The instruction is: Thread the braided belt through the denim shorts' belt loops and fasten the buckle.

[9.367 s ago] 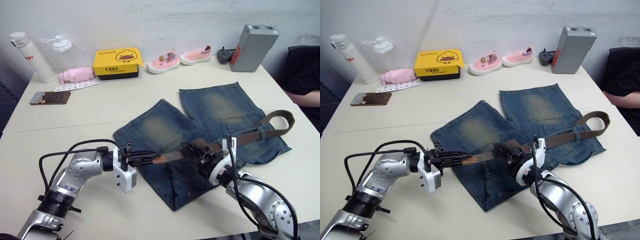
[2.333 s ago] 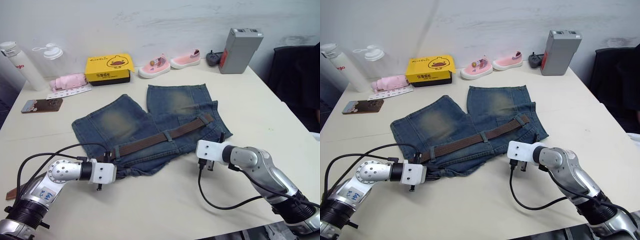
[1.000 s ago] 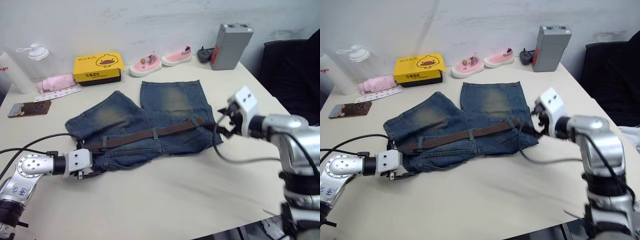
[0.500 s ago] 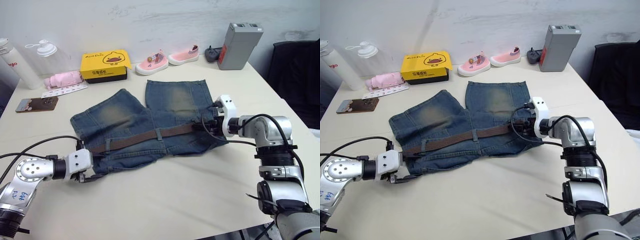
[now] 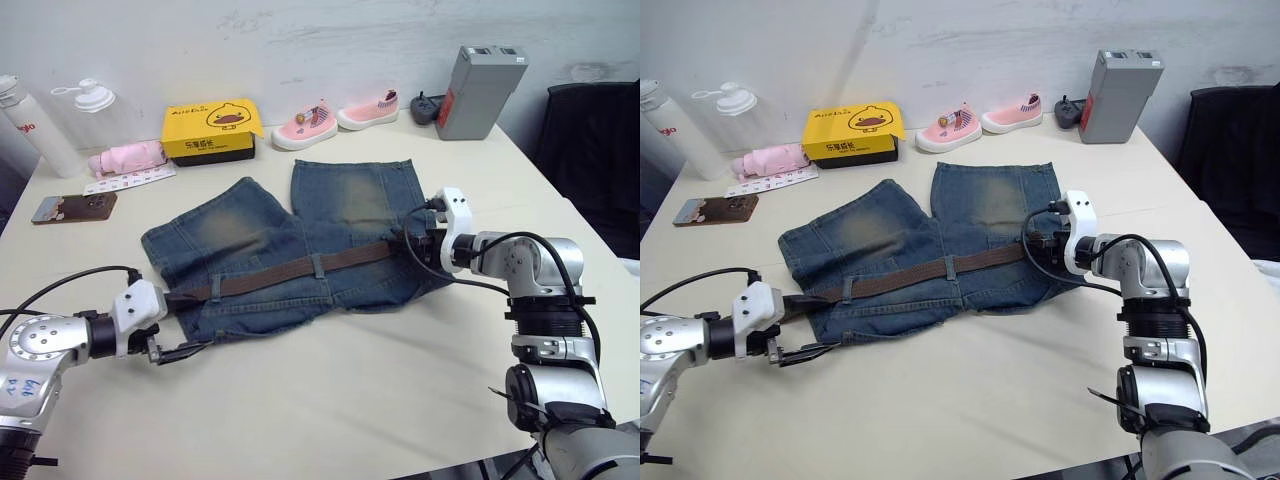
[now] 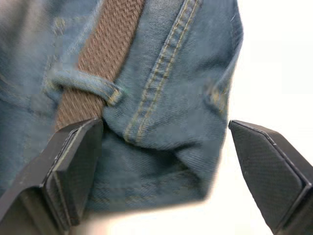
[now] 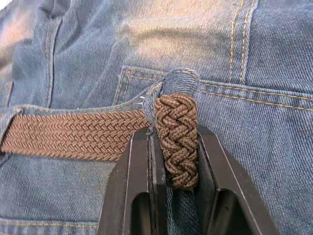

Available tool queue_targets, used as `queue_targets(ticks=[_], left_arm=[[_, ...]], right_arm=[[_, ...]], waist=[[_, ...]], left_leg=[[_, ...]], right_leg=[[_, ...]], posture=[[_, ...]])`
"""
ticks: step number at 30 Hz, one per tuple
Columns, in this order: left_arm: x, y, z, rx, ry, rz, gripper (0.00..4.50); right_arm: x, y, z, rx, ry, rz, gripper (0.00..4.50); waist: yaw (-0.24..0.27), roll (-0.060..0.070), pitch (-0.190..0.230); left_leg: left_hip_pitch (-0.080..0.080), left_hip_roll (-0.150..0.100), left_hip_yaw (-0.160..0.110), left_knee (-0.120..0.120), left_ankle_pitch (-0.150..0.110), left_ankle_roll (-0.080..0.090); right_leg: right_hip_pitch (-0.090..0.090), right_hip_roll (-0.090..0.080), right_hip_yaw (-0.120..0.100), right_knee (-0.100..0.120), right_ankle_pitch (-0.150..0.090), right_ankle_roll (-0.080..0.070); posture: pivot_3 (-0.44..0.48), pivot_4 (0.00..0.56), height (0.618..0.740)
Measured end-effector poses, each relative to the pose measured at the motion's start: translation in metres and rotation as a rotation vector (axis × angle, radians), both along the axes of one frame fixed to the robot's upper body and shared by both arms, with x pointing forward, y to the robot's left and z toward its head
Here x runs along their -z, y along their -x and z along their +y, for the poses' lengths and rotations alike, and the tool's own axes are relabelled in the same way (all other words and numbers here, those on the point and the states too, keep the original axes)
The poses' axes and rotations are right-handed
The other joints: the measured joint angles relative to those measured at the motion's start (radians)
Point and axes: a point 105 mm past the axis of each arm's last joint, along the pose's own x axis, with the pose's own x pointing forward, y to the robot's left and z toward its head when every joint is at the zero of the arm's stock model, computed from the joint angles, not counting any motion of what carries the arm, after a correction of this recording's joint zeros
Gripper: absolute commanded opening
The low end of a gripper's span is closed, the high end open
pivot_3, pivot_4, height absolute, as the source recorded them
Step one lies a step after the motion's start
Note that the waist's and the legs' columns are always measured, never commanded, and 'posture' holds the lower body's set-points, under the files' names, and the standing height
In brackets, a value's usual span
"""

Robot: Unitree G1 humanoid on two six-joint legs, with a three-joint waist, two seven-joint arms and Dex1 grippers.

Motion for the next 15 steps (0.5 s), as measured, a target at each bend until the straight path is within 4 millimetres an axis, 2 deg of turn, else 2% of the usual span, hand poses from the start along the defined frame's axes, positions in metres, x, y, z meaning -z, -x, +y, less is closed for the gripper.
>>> queue_targets(ticks=[5, 8, 11, 15], left_arm=[[-0.027, -0.012, 0.013, -0.098, 0.167, 0.039, 4.50], [-0.035, -0.029, 0.027, -0.171, 0.197, 0.019, 4.50], [-0.033, -0.050, 0.031, -0.245, 0.238, 0.006, 4.50], [-0.006, -0.067, 0.007, -0.221, 0.270, 0.087, 4.50]], right_arm=[[0.000, 0.004, 0.005, 0.036, -0.008, -0.021, 0.38], [-0.001, 0.008, 0.006, 0.054, -0.010, -0.037, 0.38], [-0.003, 0.012, 0.006, 0.067, -0.012, -0.052, 0.38], [-0.003, 0.018, 0.007, 0.078, -0.010, -0.059, 0.38]], waist=[[0.000, 0.000, 0.000], [0.000, 0.000, 0.000], [0.001, 0.000, 0.000], [0.001, -0.003, -0.002]], left_leg=[[0.000, 0.000, 0.000, 0.000, 0.000, -0.001], [0.000, -0.002, 0.000, -0.001, 0.001, -0.001], [0.000, -0.003, 0.001, -0.001, 0.001, -0.001], [0.000, -0.004, 0.002, 0.000, 0.001, -0.001]], right_leg=[[0.000, 0.000, 0.000, 0.001, 0.000, 0.000], [-0.001, 0.001, 0.000, 0.001, 0.000, 0.000], [-0.001, 0.001, 0.000, 0.002, 0.000, 0.000], [-0.001, 0.001, 0.000, 0.002, 0.000, 0.000]], posture=[[0.000, 0.150, 0.706], [0.000, 0.150, 0.706], [0.000, 0.150, 0.706], [0.000, 0.150, 0.706]])
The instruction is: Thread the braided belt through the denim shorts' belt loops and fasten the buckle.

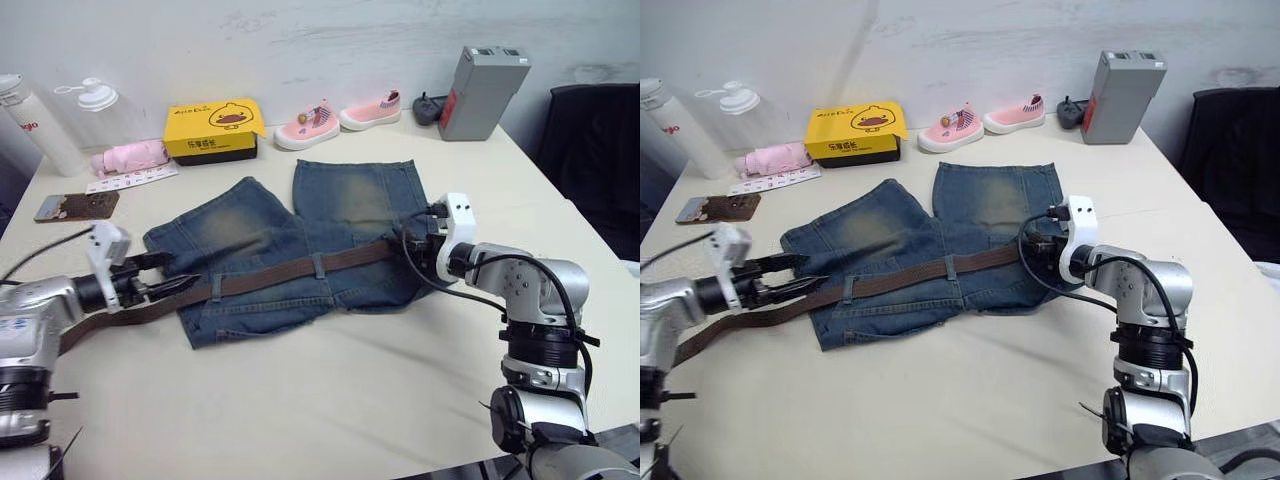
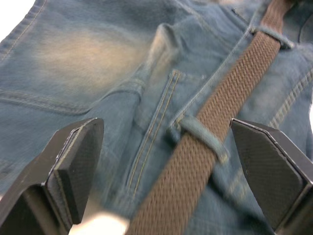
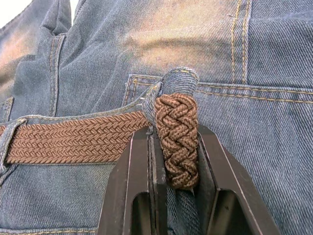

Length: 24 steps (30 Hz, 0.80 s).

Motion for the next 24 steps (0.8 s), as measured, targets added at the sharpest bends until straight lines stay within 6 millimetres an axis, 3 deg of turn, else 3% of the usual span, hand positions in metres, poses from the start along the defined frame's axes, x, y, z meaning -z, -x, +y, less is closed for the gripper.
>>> queue_targets(ticks=[5, 6, 8, 13, 15, 24], left_arm=[[0.010, -0.011, -0.013, 0.019, 0.015, 0.035, 4.50], [0.011, -0.013, -0.013, 0.019, 0.015, 0.039, 4.24], [0.017, -0.013, -0.015, 0.032, -0.004, 0.057, 3.66], [0.027, -0.006, -0.021, 0.118, -0.064, 0.060, 1.31], [0.025, -0.006, -0.020, 0.134, -0.106, 0.027, 0.58], [0.023, -0.012, -0.021, 0.121, -0.084, 0.034, 0.53]], right_arm=[[-0.001, 0.005, -0.001, 0.007, 0.009, -0.005, 0.38], [0.000, 0.005, -0.001, 0.009, 0.010, -0.005, 0.38], [0.000, 0.006, -0.002, 0.016, 0.017, -0.005, 0.38], [-0.002, 0.008, -0.002, 0.014, 0.023, -0.010, 0.38], [-0.002, 0.009, -0.003, 0.017, 0.023, -0.009, 0.38], [-0.004, 0.008, -0.007, 0.038, 0.012, -0.008, 0.38]], waist=[[0.000, -0.001, 0.000], [0.000, -0.001, 0.000], [0.001, -0.001, 0.000], [0.001, -0.001, -0.001], [0.001, -0.001, -0.001], [0.003, 0.000, -0.002]], left_leg=[[0.000, 0.000, 0.000, 0.000, 0.000, -0.001], [0.000, 0.000, 0.000, 0.000, 0.000, -0.001], [0.000, 0.000, 0.000, 0.000, 0.000, -0.001], [0.000, 0.001, 0.000, 0.000, 0.001, -0.001], [0.001, 0.001, 0.000, 0.000, 0.001, -0.001], [0.000, 0.001, 0.000, 0.001, 0.002, 0.001]], right_leg=[[0.000, 0.001, 0.000, 0.000, 0.000, 0.000], [0.000, 0.002, 0.000, 0.000, 0.000, 0.000], [0.000, 0.001, 0.000, 0.000, 0.000, 0.000], [0.000, 0.001, 0.000, 0.000, 0.000, 0.000], [0.001, 0.001, 0.001, 0.000, 0.000, 0.000], [0.001, -0.002, 0.000, 0.000, 0.000, 0.000]], posture=[[0.000, 0.150, 0.706], [0.000, 0.150, 0.706], [0.000, 0.150, 0.706], [0.000, 0.150, 0.706], [0.000, 0.150, 0.706], [0.000, 0.150, 0.706]])
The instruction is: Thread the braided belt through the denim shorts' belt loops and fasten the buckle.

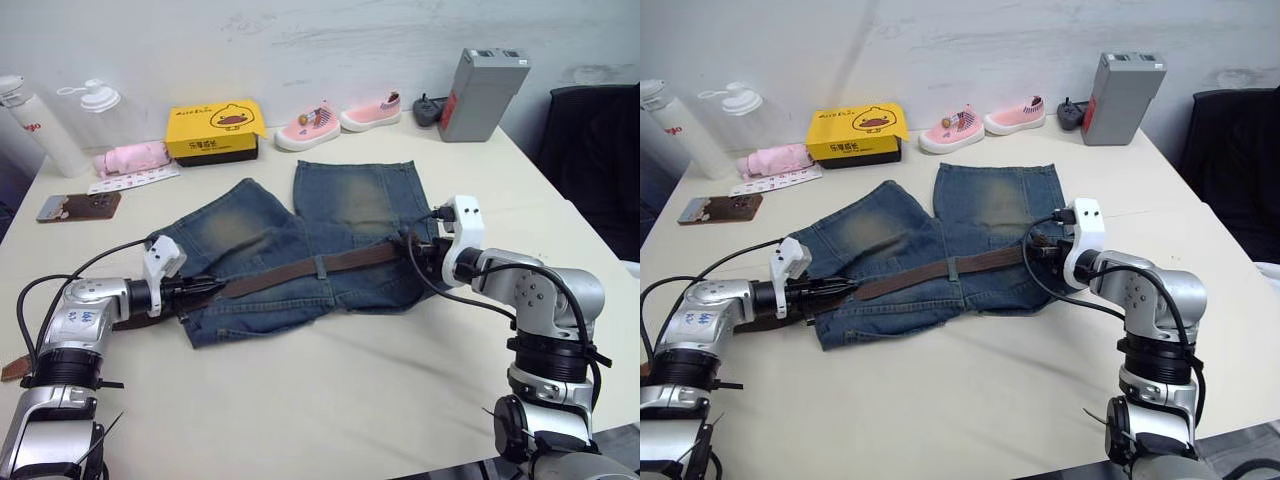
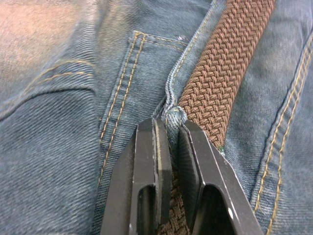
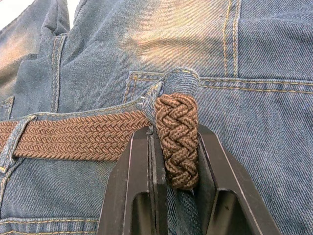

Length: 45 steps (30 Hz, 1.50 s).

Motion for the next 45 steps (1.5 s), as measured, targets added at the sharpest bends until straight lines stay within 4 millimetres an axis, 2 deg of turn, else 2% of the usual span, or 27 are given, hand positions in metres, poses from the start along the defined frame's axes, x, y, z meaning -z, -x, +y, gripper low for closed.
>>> queue_targets(ticks=[11, 15, 21, 27, 29, 30, 33, 34, 39, 42, 45], left_arm=[[-0.004, -0.001, 0.001, 0.002, 0.051, 0.040, 0.53], [-0.011, -0.017, 0.003, -0.005, -0.018, -0.010, 0.53], [-0.021, -0.055, -0.002, -0.069, -0.146, -0.152, 0.53], [-0.038, -0.057, -0.004, -0.048, -0.063, -0.215, 0.53], [-0.054, -0.045, -0.006, -0.007, 0.019, -0.286, 0.53], [-0.066, -0.025, 0.000, 0.019, 0.048, -0.350, 0.53], [-0.073, 0.003, -0.001, 0.045, -0.014, -0.448, 0.53], [-0.066, 0.022, -0.006, 0.082, -0.121, -0.523, 0.53], [-0.026, 0.067, -0.009, 0.225, -0.425, -0.691, 0.53], [-0.005, 0.086, -0.006, 0.296, -0.532, -0.775, 0.53], [0.005, 0.096, -0.003, 0.315, -0.565, -0.825, 0.53]], right_arm=[[0.000, 0.000, -0.002, 0.014, -0.008, -0.001, 0.38], [0.000, -0.003, -0.002, 0.024, -0.017, -0.011, 0.38], [-0.002, -0.017, -0.003, 0.057, -0.040, -0.035, 0.38], [-0.018, -0.019, -0.004, 0.043, -0.060, -0.130, 0.38], [-0.033, -0.003, 0.000, -0.047, -0.073, -0.221, 0.38], [-0.043, 0.021, 0.004, -0.151, -0.083, -0.302, 0.38], [-0.042, 0.052, 0.001, -0.260, -0.010, -0.362, 0.38], [-0.029, 0.070, -0.002, -0.329, 0.077, -0.345, 0.38], [0.032, 0.111, -0.018, -0.503, 0.342, -0.186, 0.38], [0.049, 0.128, -0.019, -0.616, 0.459, -0.163, 0.38], [0.053, 0.135, -0.020, -0.665, 0.518, -0.163, 0.38]], waist=[[0.000, -0.001, 0.001], [0.000, -0.003, 0.001], [0.000, -0.004, 0.002], [-0.002, -0.004, 0.002], [-0.002, -0.005, 0.002], [-0.003, -0.005, 0.002], [-0.001, -0.005, 0.002], [0.003, -0.005, 0.003], [0.023, -0.005, 0.007], [0.028, -0.004, 0.008], [0.030, -0.002, 0.008]], left_leg=[[-0.001, 0.000, 0.000, 0.000, 0.000, 0.000], [-0.001, -0.001, 0.001, 0.000, 0.001, 0.000], [-0.002, -0.003, 0.002, 0.000, 0.003, 0.000], [-0.002, -0.002, 0.002, 0.000, 0.004, 0.001], [-0.003, 0.000, 0.000, 0.000, 0.004, 0.002], [-0.002, 0.001, -0.001, -0.001, 0.004, 0.002], [-0.001, 0.001, -0.002, -0.002, 0.002, 0.003], [-0.001, 0.000, -0.001, -0.003, 0.000, 0.002], [0.001, 0.001, 0.002, -0.002, -0.003, -0.002], [0.002, 0.003, -0.001, -0.001, -0.008, -0.004], [0.002, 0.003, -0.002, -0.001, -0.008, 0.000]], right_leg=[[0.000, 0.000, -0.001, 0.000, 0.000, 0.000], [0.000, 0.000, -0.002, 0.000, 0.000, 0.000], [-0.001, 0.000, -0.002, 0.000, 0.000, 0.000], [-0.001, 0.000, -0.002, 0.000, 0.000, 0.000], [-0.001, 0.000, -0.002, -0.001, 0.000, 0.001], [-0.001, 0.001, -0.001, 0.000, 0.000, 0.001], [0.002, 0.001, 0.000, -0.003, 0.001, 0.001], [0.004, 0.000, 0.000, -0.008, 0.001, 0.002], [0.012, 0.000, 0.000, -0.016, 0.003, 0.006], [0.012, -0.001, 0.001, -0.018, 0.004, 0.006], [0.012, -0.001, 0.001, -0.019, 0.003, 0.006]], posture=[[0.000, 0.150, 0.706], [0.000, 0.150, 0.706], [0.000, 0.150, 0.706], [0.000, 0.150, 0.706], [0.000, 0.150, 0.706], [0.000, 0.150, 0.706], [0.000, 0.150, 0.706], [0.000, 0.150, 0.706], [0.000, 0.150, 0.706], [0.000, 0.150, 0.706], [0.000, 0.150, 0.706]])
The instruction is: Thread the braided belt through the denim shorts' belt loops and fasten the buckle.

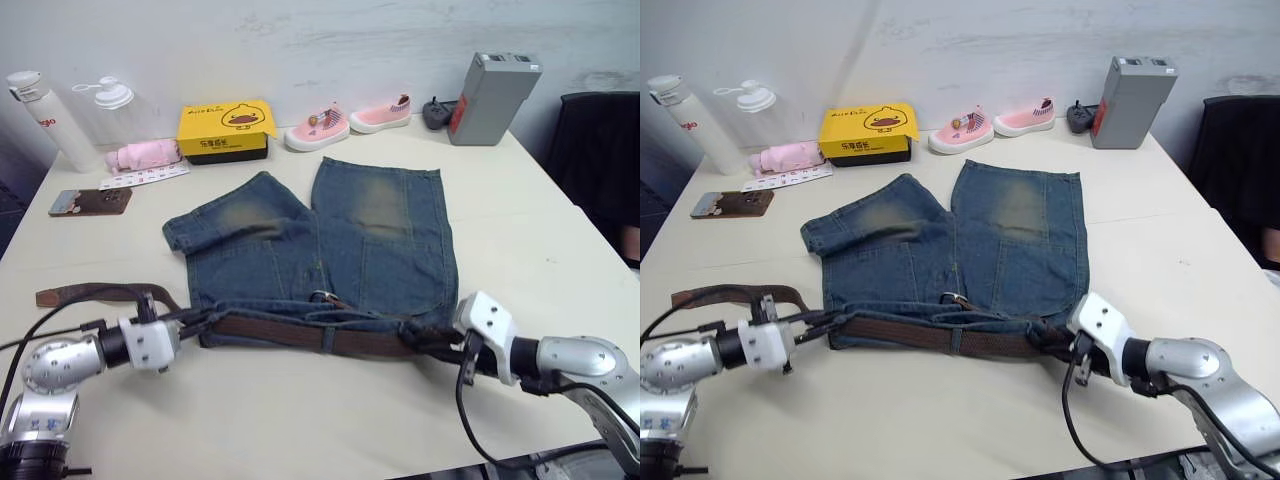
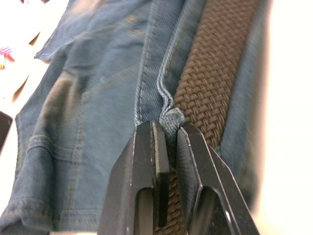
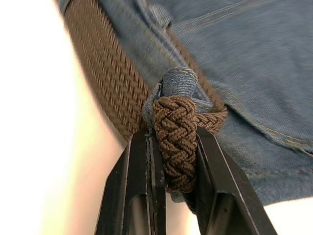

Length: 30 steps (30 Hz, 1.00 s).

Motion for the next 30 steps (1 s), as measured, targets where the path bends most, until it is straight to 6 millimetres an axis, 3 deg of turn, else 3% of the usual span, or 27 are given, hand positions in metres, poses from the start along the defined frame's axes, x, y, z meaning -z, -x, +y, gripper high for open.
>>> queue_targets(ticks=[1, 3, 4, 10, 11, 12, 15, 17, 20, 22, 25, 27, 30], left_arm=[[0.001, 0.001, 0.001, 0.001, -0.002, -0.002, 0.53], [0.004, 0.006, 0.001, 0.010, -0.014, -0.020, 1.11], [0.006, 0.009, 0.001, 0.014, -0.018, -0.025, 1.34], [0.022, 0.033, -0.001, 0.030, -0.007, 0.113, 3.70], [0.023, 0.038, -0.001, 0.043, -0.023, 0.171, 4.11], [0.022, 0.045, -0.003, 0.054, -0.020, 0.274, 4.44], [0.014, 0.055, -0.006, 0.073, -0.001, 0.473, 4.44], [-0.003, 0.055, -0.007, 0.081, 0.016, 0.614, 4.44], [-0.039, 0.032, -0.004, 0.035, 0.116, 0.725, 4.44], [-0.068, 0.010, -0.003, 0.007, 0.233, 0.722, 4.44], [-0.097, -0.024, -0.009, -0.025, 0.411, 0.673, 4.44], [-0.091, -0.048, -0.009, -0.097, 0.469, 0.650, 4.44], [-0.065, -0.068, -0.011, -0.197, 0.485, 0.668, 4.44]], right_arm=[[0.000, 0.000, 0.000, -0.003, 0.005, -0.001, 0.38], [0.001, 0.003, 0.000, -0.014, 0.018, -0.008, 1.43], [0.002, 0.004, 0.000, -0.018, 0.023, -0.010, 1.73], [0.007, 0.018, -0.011, -0.052, 0.093, 0.032, 4.28], [0.003, 0.019, -0.014, -0.061, 0.108, 0.030, 4.50], [-0.003, 0.020, -0.015, -0.073, 0.095, 0.039, 4.50], [-0.018, 0.022, -0.013, -0.105, 0.042, 0.064, 4.50], [-0.039, 0.019, -0.007, -0.137, -0.029, 0.057, 4.50], [-0.081, 0.001, 0.008, -0.178, -0.143, -0.041, 4.50], [-0.094, -0.015, 0.014, -0.158, -0.174, -0.080, 4.50], [-0.085, -0.052, 0.021, -0.024, -0.202, -0.071, 4.50], [-0.071, -0.077, 0.018, 0.099, -0.181, -0.054, 4.50], [-0.051, -0.095, 0.017, 0.198, -0.151, -0.009, 4.50]], waist=[[0.000, 0.000, 0.000], [0.001, 0.001, -0.001], [0.000, 0.001, -0.001], [-0.002, 0.004, 0.002], [-0.002, 0.003, 0.004], [-0.003, 0.004, 0.006], [-0.001, 0.003, 0.010], [-0.002, 0.003, 0.011], [-0.006, 0.004, 0.014], [-0.006, 0.006, 0.012], [-0.007, 0.006, 0.011], [-0.006, 0.008, 0.010], [-0.006, 0.005, 0.009]], left_leg=[[0.000, 0.000, 0.000, 0.000, 0.000, 0.000], [0.000, 0.000, -0.001, 0.000, 0.000, 0.001], [0.000, 0.000, -0.001, 0.000, 0.000, 0.001], [0.000, 0.000, 0.000, 0.002, -0.003, 0.004], [0.000, 0.000, -0.001, 0.002, -0.003, 0.004], [0.000, 0.001, -0.001, 0.002, -0.003, 0.003], [-0.001, 0.002, -0.003, 0.002, -0.003, 0.003], [-0.001, 0.002, -0.004, 0.002, -0.002, 0.003], [-0.002, 0.001, -0.005, 0.002, -0.002, 0.004], [-0.001, 0.000, -0.005, 0.001, -0.001, 0.003], [-0.001, -0.003, -0.003, 0.000, 0.003, 0.002], [-0.001, -0.007, 0.001, 0.000, 0.005, 0.004], [-0.001, -0.008, 0.005, 0.001, 0.007, 0.005]], right_leg=[[0.000, 0.000, 0.000, 0.000, 0.000, 0.000], [0.001, 0.001, -0.001, -0.002, 0.000, 0.000], [0.003, 0.001, -0.002, -0.002, 0.000, 0.000], [0.004, 0.000, -0.001, -0.006, 0.001, 0.002], [0.003, -0.001, -0.001, -0.005, 0.001, 0.002], [0.003, -0.001, -0.001, -0.005, 0.002, 0.001], [0.003, -0.001, -0.001, -0.005, 0.001, 0.000], [0.003, 0.001, -0.002, -0.005, 0.002, 0.000], [0.002, 0.002, -0.003, -0.005, 0.003, -0.001], [0.002, 0.002, -0.003, -0.005, 0.002, -0.001], [0.000, 0.003, -0.002, -0.001, 0.003, 0.001], [0.001, 0.003, -0.002, 0.000, 0.004, 0.002], [0.000, 0.003, -0.003, 0.000, 0.004, 0.002]], posture=[[0.000, 0.150, 0.706], [0.000, 0.150, 0.706], [0.000, 0.150, 0.706], [0.000, 0.150, 0.706], [0.000, 0.150, 0.706], [0.000, 0.150, 0.706], [0.000, 0.150, 0.706], [0.000, 0.150, 0.706], [0.000, 0.150, 0.706], [0.000, 0.150, 0.706], [0.000, 0.150, 0.706], [0.000, 0.150, 0.706], [0.000, 0.150, 0.706]])
